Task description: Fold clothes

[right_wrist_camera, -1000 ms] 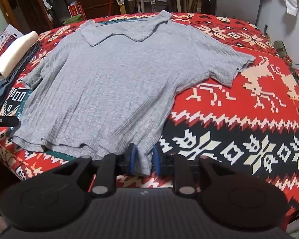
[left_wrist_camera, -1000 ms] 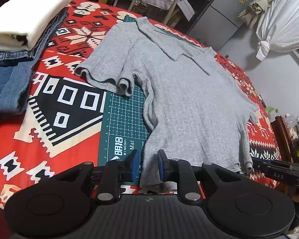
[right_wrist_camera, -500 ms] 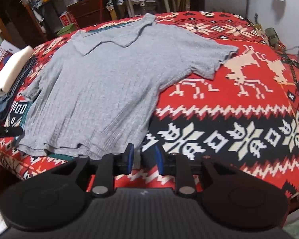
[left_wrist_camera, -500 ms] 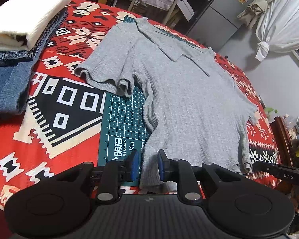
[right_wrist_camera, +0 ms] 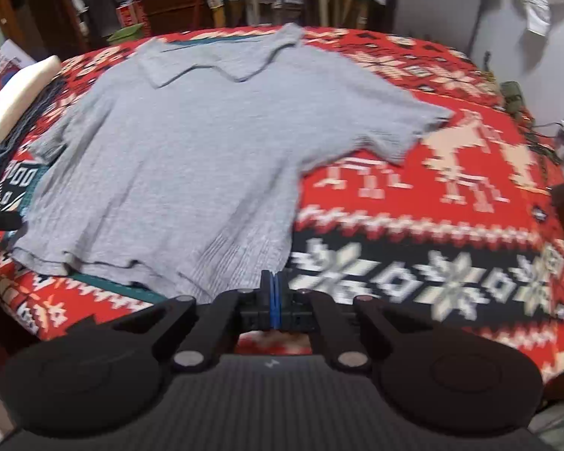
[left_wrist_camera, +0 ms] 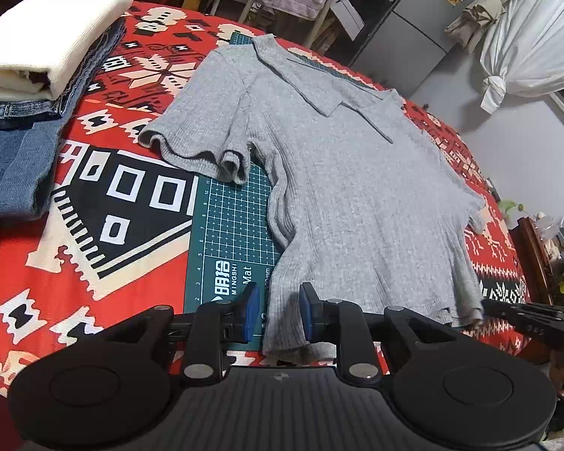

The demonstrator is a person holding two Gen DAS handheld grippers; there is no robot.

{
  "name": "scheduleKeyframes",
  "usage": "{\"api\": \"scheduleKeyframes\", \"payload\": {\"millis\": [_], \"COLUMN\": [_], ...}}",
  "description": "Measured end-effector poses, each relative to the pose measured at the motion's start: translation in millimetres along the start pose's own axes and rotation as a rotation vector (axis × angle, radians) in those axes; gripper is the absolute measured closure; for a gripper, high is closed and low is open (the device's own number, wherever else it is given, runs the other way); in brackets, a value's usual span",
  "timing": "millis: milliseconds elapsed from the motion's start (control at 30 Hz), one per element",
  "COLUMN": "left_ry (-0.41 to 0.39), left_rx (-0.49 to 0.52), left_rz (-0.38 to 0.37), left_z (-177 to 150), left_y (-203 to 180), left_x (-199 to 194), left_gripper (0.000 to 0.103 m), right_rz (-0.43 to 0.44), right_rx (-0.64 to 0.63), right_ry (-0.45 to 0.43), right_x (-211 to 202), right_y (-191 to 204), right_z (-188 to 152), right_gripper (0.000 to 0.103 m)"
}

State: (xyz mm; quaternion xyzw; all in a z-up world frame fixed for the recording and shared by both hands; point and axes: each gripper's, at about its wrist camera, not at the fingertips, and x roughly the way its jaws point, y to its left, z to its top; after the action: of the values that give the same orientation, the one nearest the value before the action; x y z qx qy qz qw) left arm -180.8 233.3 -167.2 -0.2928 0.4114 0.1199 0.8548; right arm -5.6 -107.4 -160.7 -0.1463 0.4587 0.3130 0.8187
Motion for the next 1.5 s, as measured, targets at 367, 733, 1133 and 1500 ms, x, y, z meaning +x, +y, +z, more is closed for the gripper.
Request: {"api": "scheduleKeyframes", "payload": {"millis": [367, 733, 1133, 1500], "left_ry": [0.000, 0.041, 0.079, 0.082], "left_rx": [-0.004, -0.020, 0.002, 0.088], "left_rz": [0.006, -0.019, -0.090, -0.074], "left_z": [2, -2, -5, -12], "left_y": [2, 10, 7, 2], "left_x": [0, 0, -3, -8], "left_gripper": [0.082, 0.082, 0.087, 0.097], "right_rz": [-0.098, -0.091, -0.078, -0.070], "right_rx": [0.051, 0.065, 0.077, 0.074], "right_ry": [-0.034, 0.047, 0.040, 0.040], "right_x": [-29, 0, 1, 2], "right_y": [-47, -49, -51, -53], "right_z": [-2, -12, -13, -13], "right_gripper": [0.103, 0.103, 0.103, 0.103]}}
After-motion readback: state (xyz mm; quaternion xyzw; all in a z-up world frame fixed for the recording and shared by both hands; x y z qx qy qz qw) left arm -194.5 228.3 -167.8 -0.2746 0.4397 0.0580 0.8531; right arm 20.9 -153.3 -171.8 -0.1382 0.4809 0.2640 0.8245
